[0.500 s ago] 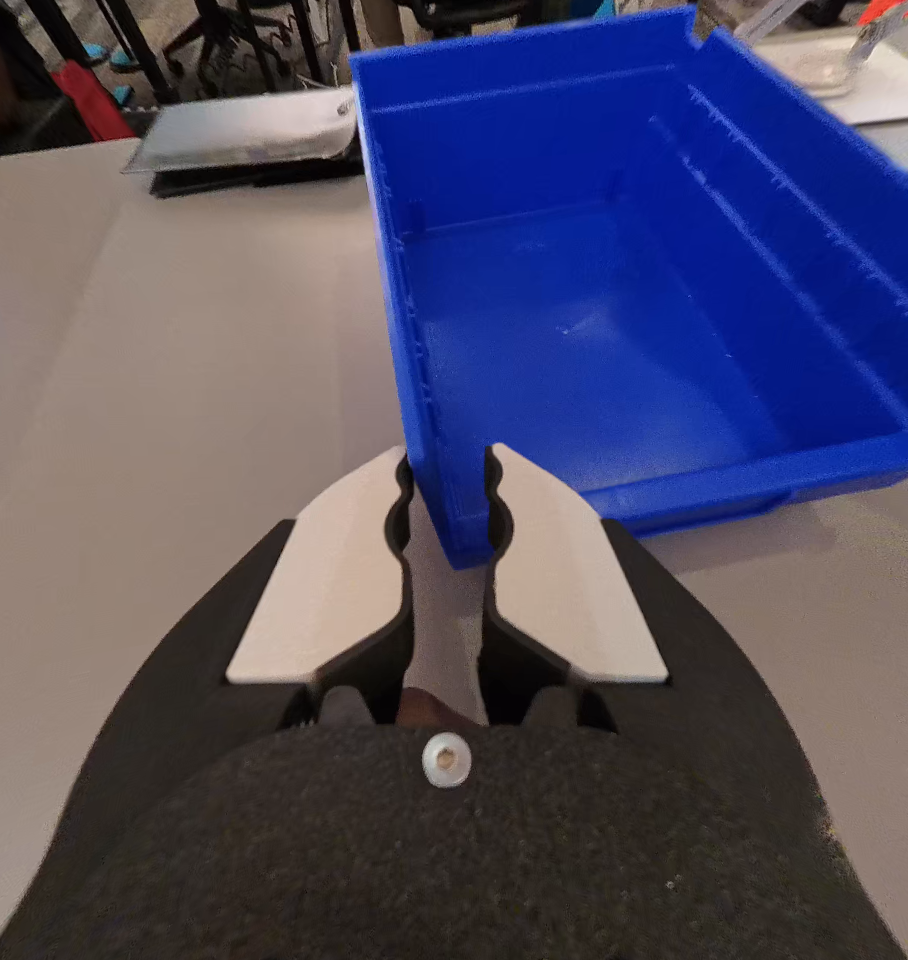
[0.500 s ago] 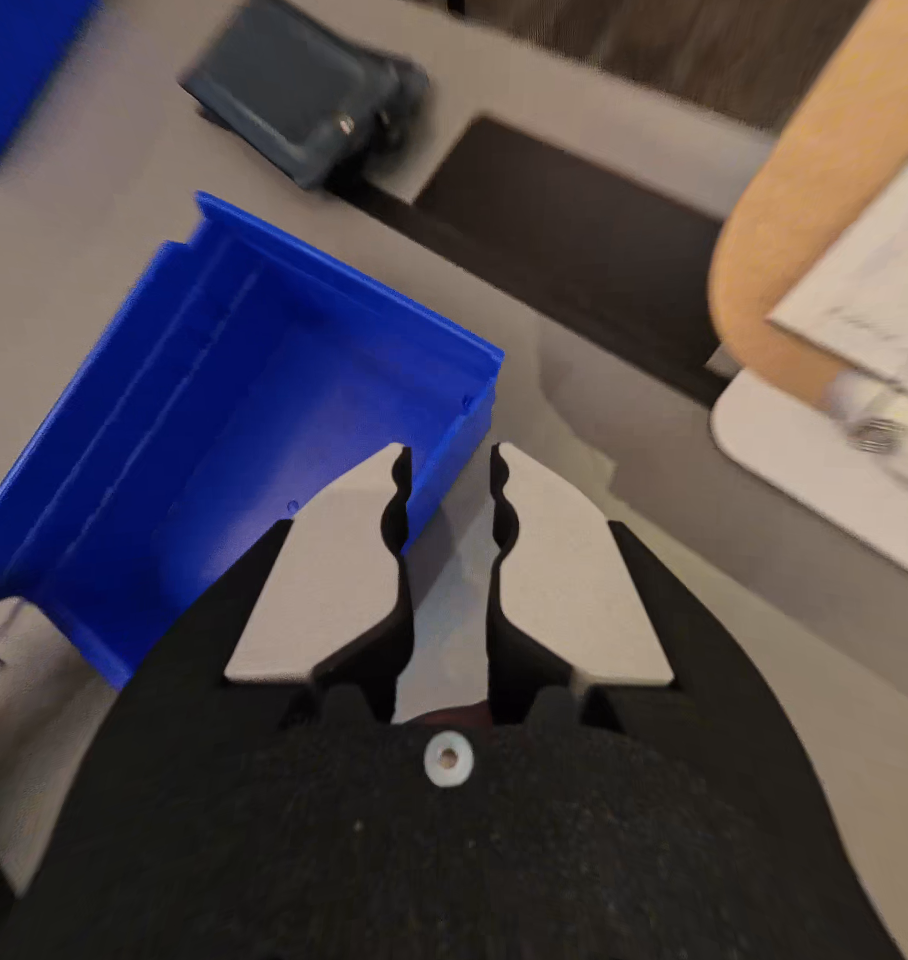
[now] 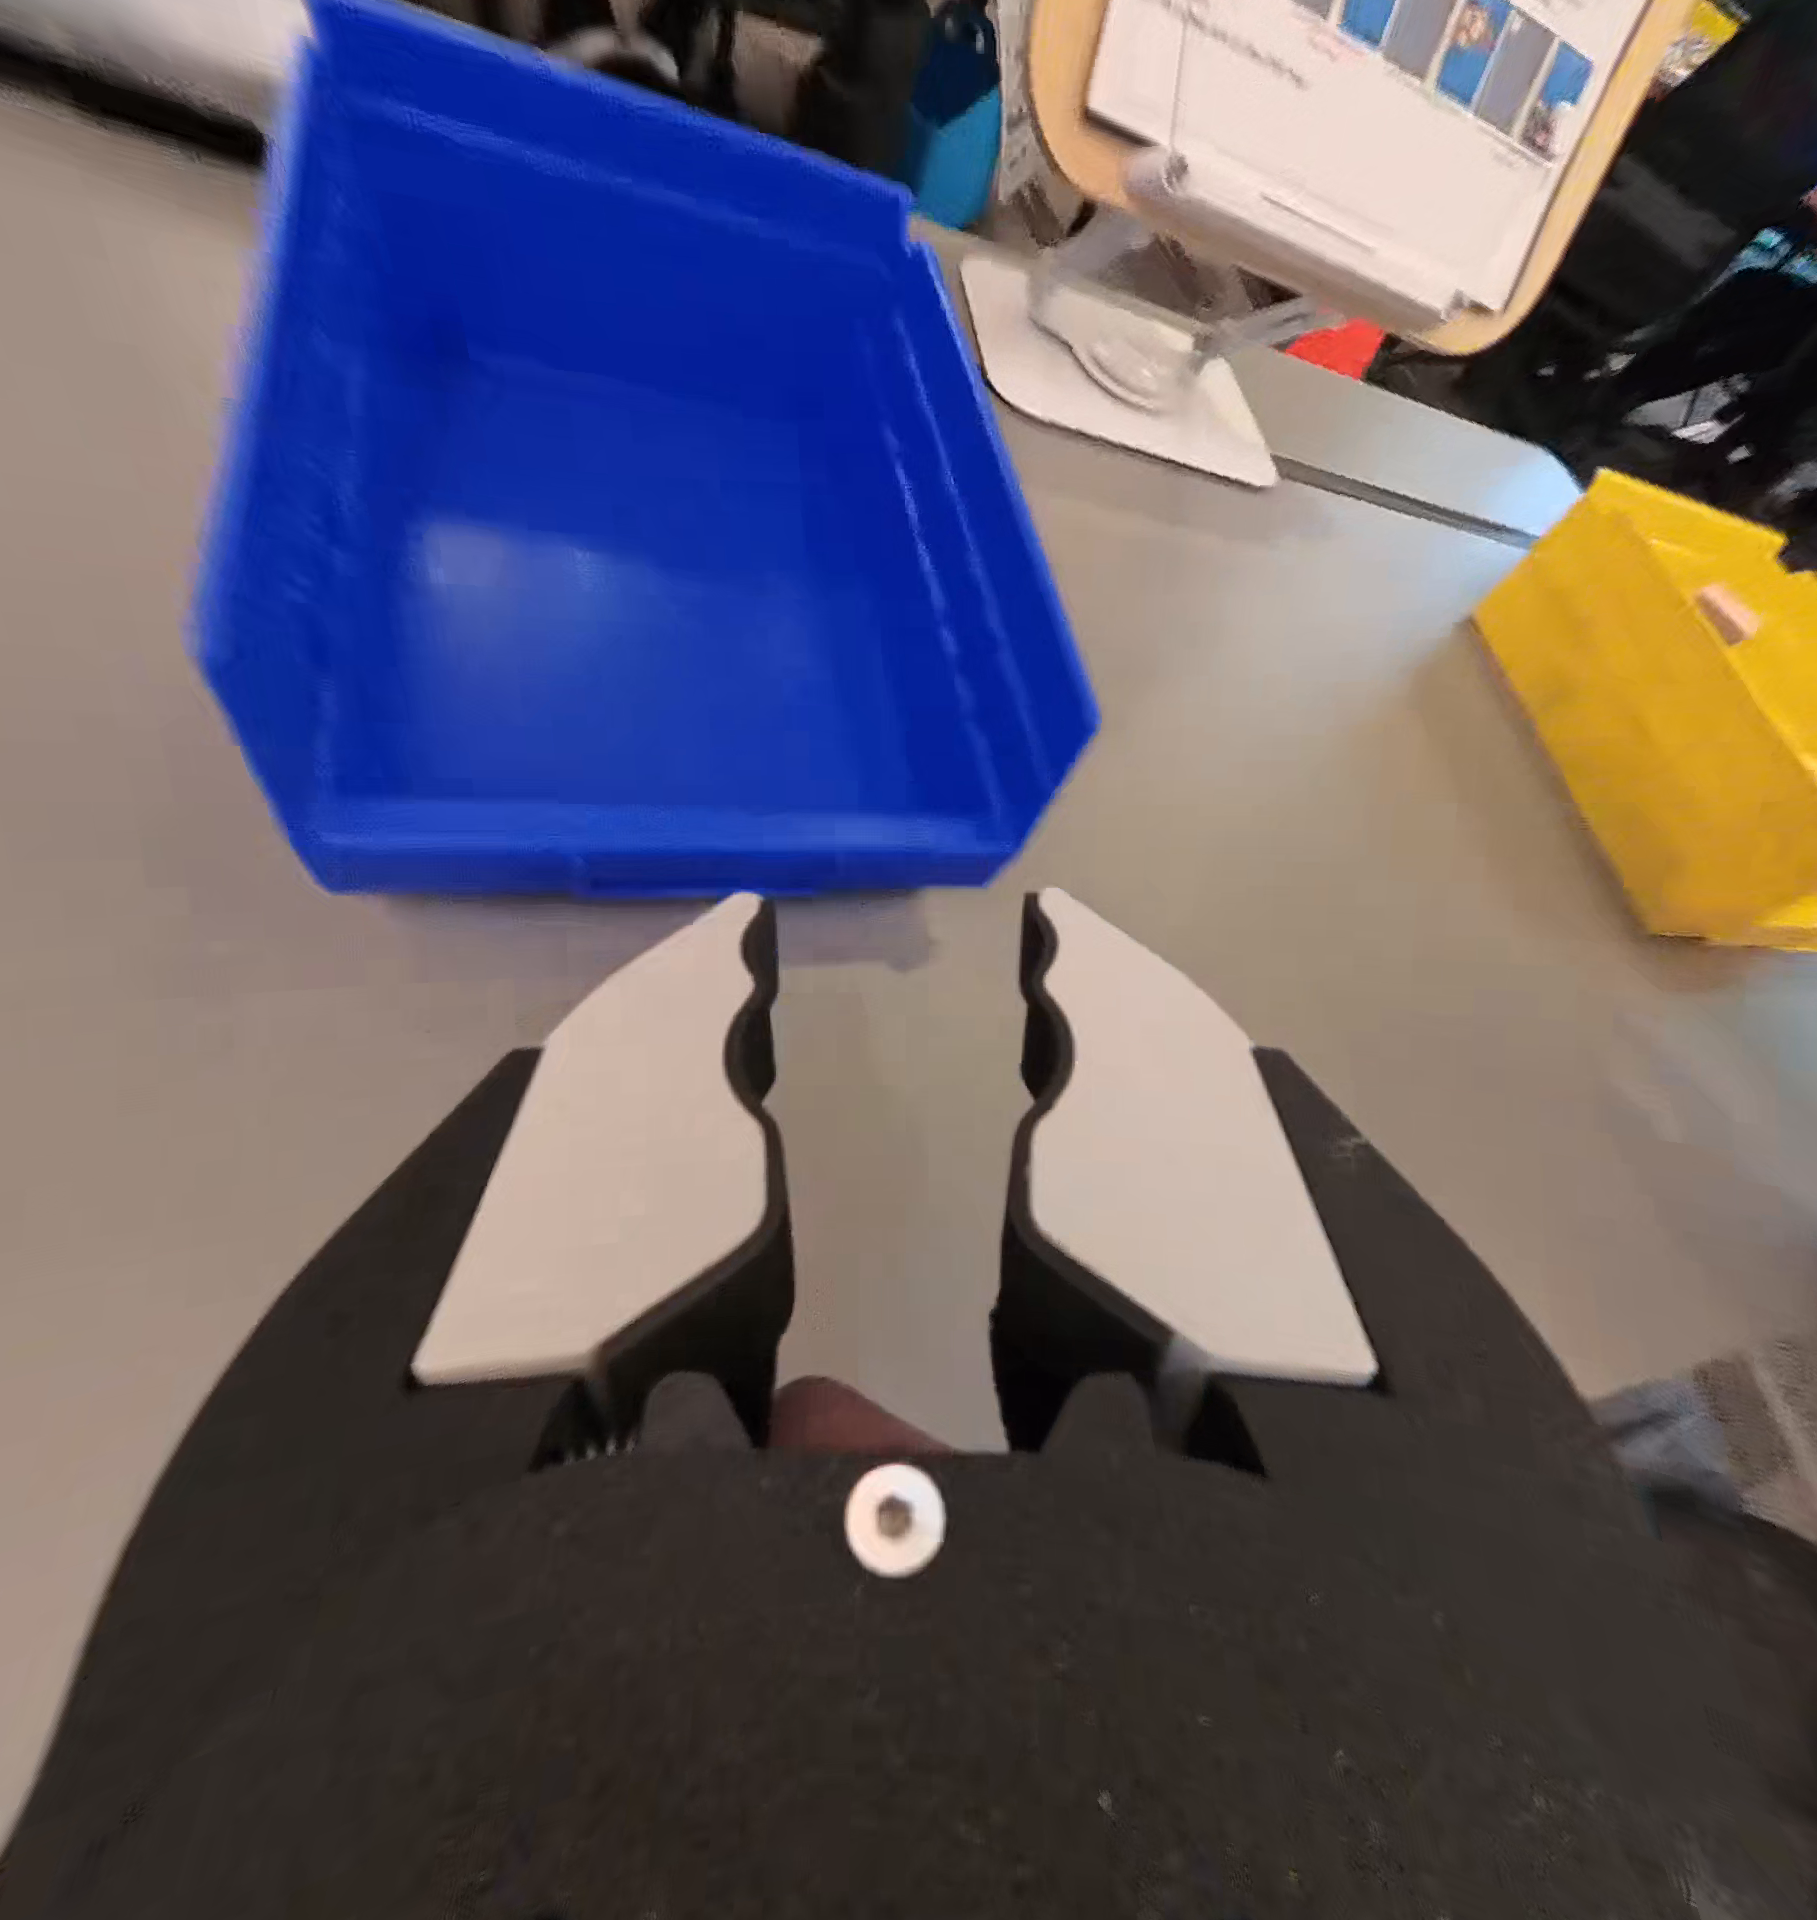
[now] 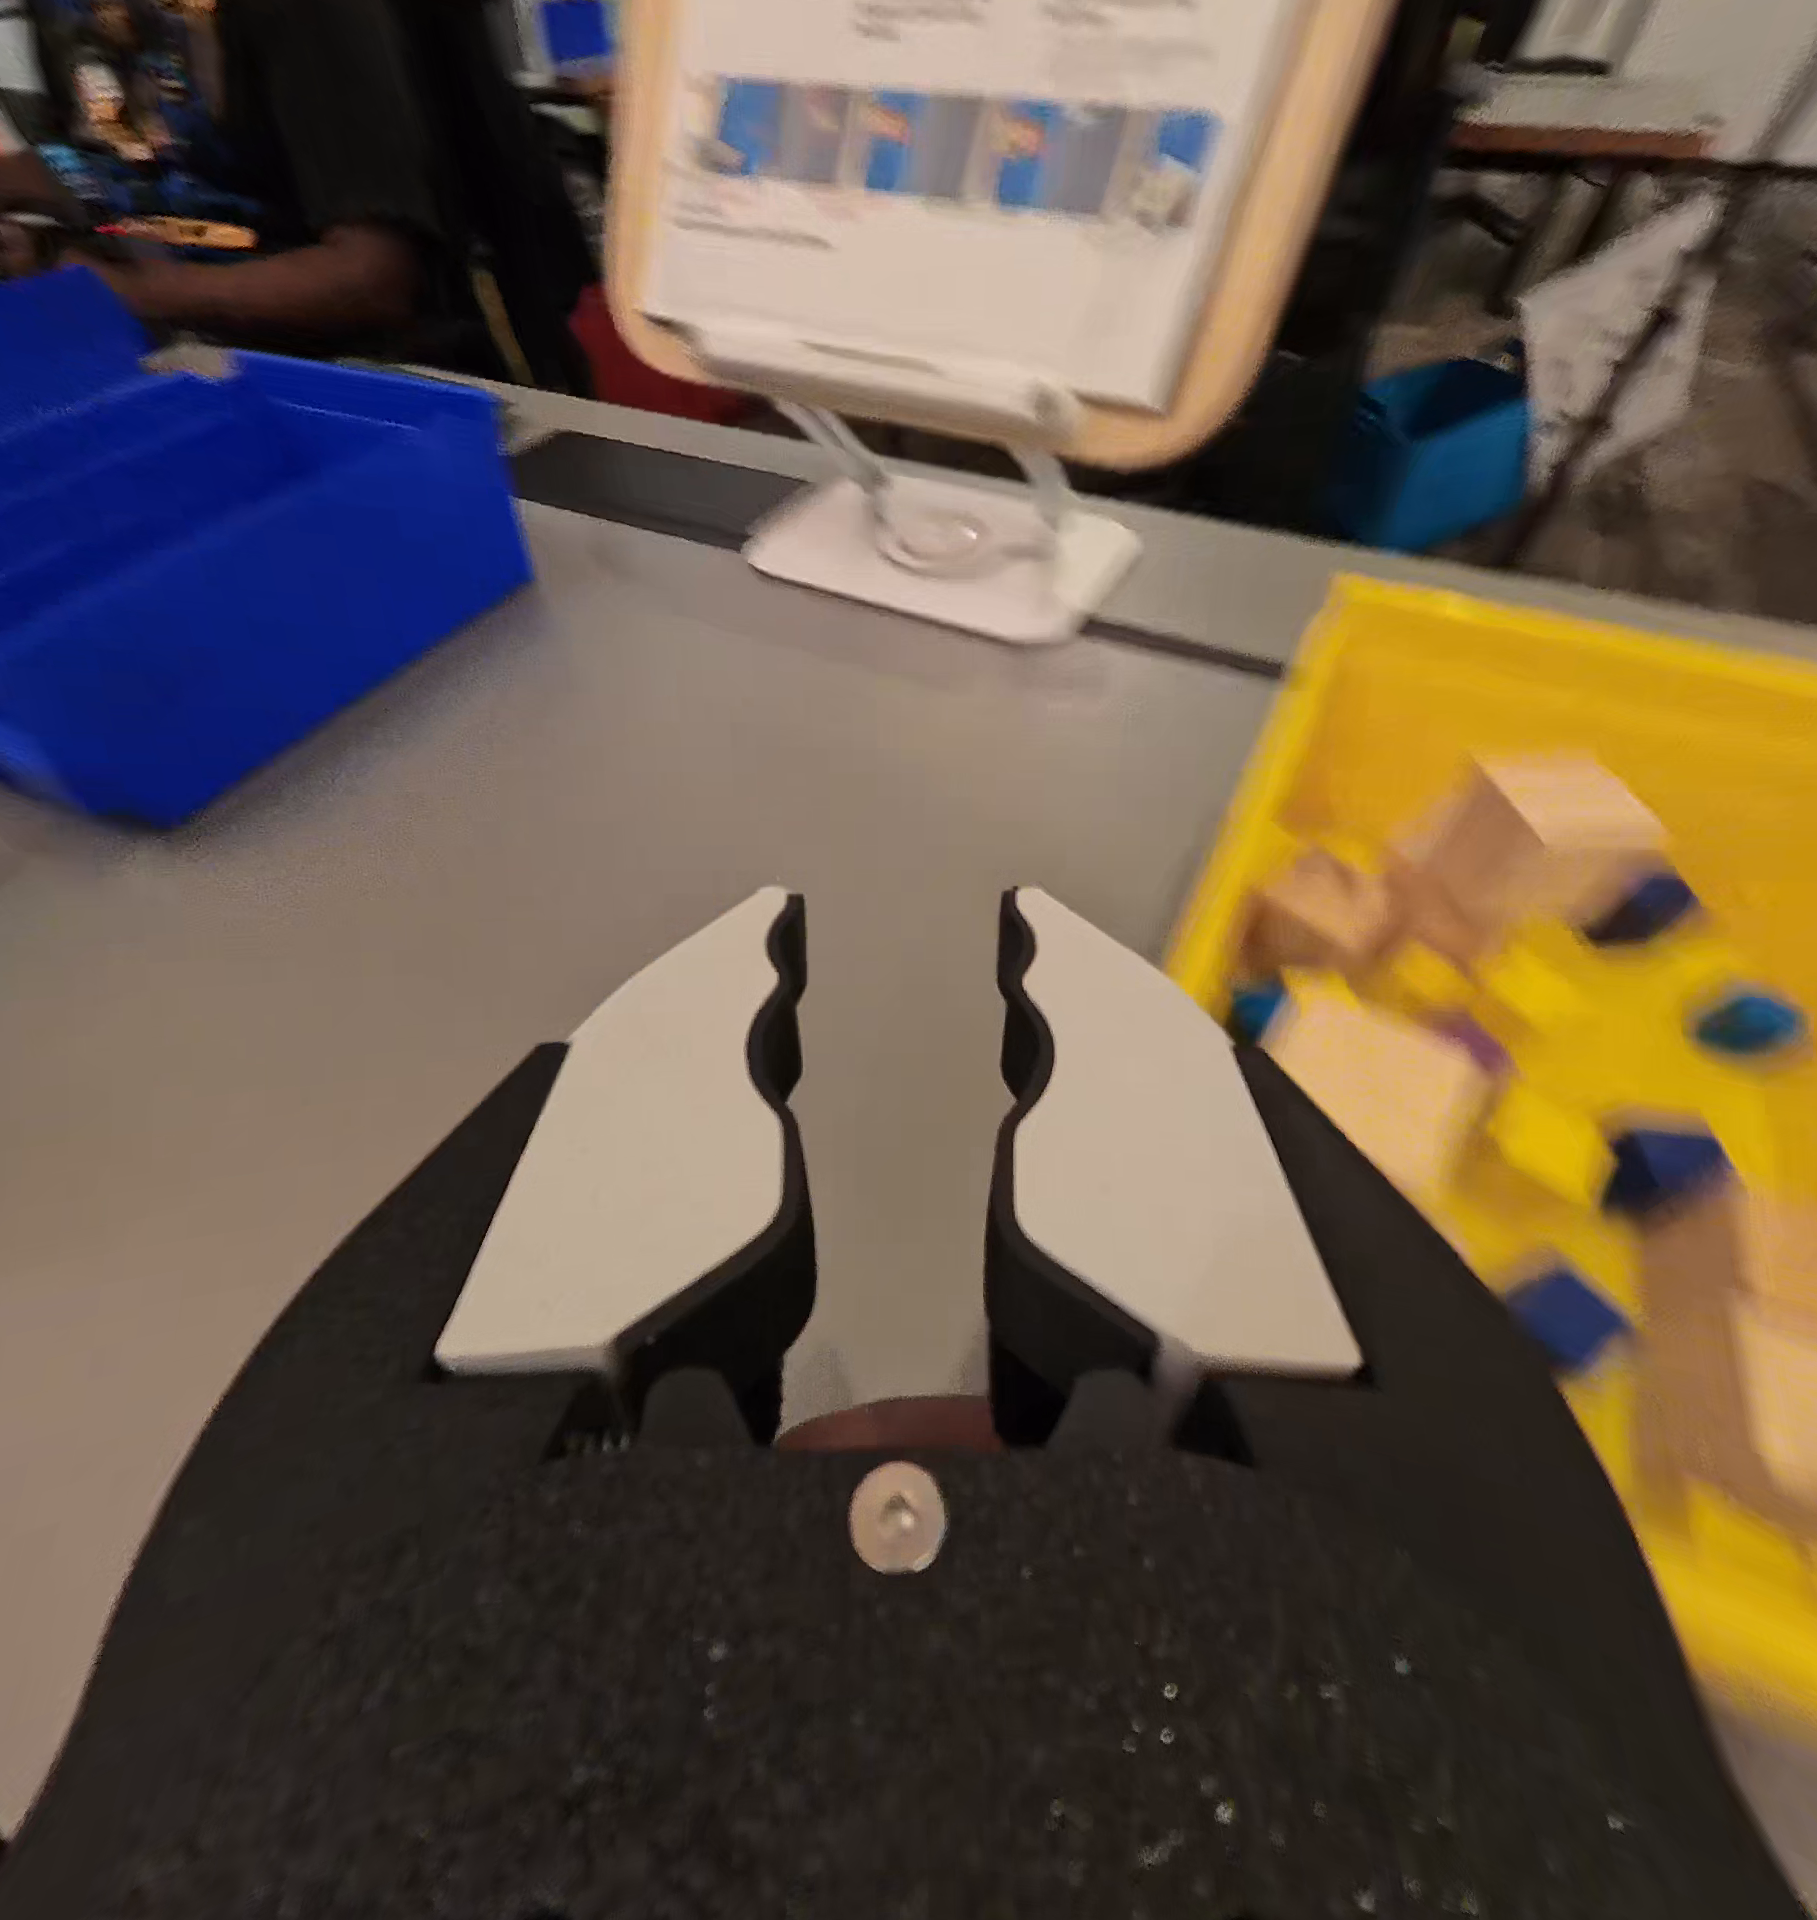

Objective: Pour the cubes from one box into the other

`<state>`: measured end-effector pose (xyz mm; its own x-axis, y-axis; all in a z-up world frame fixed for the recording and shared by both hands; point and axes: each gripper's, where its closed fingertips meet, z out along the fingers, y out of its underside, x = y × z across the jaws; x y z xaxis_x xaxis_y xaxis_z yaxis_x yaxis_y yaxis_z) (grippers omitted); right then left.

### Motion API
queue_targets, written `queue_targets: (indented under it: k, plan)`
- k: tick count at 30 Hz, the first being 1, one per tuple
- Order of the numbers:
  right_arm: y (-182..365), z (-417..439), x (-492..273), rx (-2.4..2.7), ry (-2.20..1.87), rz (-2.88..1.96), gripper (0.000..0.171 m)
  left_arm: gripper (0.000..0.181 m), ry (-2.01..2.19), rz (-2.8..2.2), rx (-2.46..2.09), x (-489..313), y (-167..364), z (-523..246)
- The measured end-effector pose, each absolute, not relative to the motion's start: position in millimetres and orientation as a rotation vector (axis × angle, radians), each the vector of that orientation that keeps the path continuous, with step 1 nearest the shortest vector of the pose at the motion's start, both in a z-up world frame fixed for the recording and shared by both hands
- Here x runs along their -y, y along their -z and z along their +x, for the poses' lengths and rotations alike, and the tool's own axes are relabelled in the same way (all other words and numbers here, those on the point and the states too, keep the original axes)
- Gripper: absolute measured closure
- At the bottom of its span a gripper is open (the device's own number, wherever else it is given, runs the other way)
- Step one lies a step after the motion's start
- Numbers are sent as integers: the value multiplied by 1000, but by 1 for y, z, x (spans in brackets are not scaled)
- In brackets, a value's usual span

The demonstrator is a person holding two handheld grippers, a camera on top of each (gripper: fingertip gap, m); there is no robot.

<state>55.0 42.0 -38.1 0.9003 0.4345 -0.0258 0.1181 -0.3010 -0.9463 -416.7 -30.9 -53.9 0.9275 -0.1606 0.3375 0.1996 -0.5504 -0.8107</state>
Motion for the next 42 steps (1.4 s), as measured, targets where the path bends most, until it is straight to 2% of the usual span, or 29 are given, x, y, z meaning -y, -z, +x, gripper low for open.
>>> queue_targets:
  k: [3,4,7,9,11,33,37,42]
  plan:
    - [85,141,2,182,-271,-1895,139,137,339,-2052,42,40,75,-401]
    - [102,169,11,73,-256,-1926,147,137,299,-2034,49,42,87,-398]
    - [130,207,15,-183,-446,-2017,136,146,172,-2040,-25,49,118,-389]
    - [121,209,12,-191,-536,-1978,138,139,46,-2052,-92,47,118,-393]
    - [118,209,9,-145,-493,-1961,138,143,-17,-2017,-110,47,116,-396]
    - [107,203,8,-10,-321,-1937,141,140,57,-2027,-159,47,120,-381]
    - [84,225,3,-52,-166,-1856,140,133,238,-1975,-179,51,98,-332]
    - [47,264,-7,-68,68,-1702,137,128,499,-1916,-415,57,72,-188]
